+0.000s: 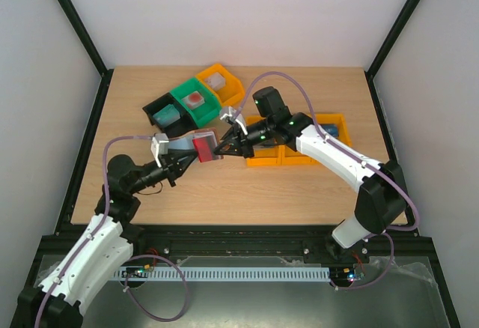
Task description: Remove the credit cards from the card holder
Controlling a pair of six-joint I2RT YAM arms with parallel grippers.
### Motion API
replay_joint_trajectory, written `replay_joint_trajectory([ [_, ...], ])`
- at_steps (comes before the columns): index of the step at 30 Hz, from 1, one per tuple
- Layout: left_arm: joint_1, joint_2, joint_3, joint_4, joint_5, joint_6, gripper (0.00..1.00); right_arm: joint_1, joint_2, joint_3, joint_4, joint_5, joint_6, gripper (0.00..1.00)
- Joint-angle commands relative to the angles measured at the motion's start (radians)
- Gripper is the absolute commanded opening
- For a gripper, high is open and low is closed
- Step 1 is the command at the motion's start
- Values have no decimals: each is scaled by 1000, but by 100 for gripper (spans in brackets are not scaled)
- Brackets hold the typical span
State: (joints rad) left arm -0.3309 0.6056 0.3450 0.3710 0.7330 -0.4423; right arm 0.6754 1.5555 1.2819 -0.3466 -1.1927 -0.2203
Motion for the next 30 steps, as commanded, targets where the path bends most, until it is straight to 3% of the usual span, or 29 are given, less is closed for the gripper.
replay_joint_trajectory([
  [1,15,-15,37,-24,141,0,2,23,-39,2,57,-17,-18,10],
  [11,61,-27,39,-41,182,30,2,-10,-70,-29,61,-20,-4,7],
  [16,43,-8,20,14,90,37,2,-6,-63,-32,125,-57,51,2],
  [23,35,16,23,121,98,10,19,19,-69,-36,100,-74,11,2],
  [30,-28,51,24,234,114,-13,21,55,-37,-11,69,-104,-29,2],
])
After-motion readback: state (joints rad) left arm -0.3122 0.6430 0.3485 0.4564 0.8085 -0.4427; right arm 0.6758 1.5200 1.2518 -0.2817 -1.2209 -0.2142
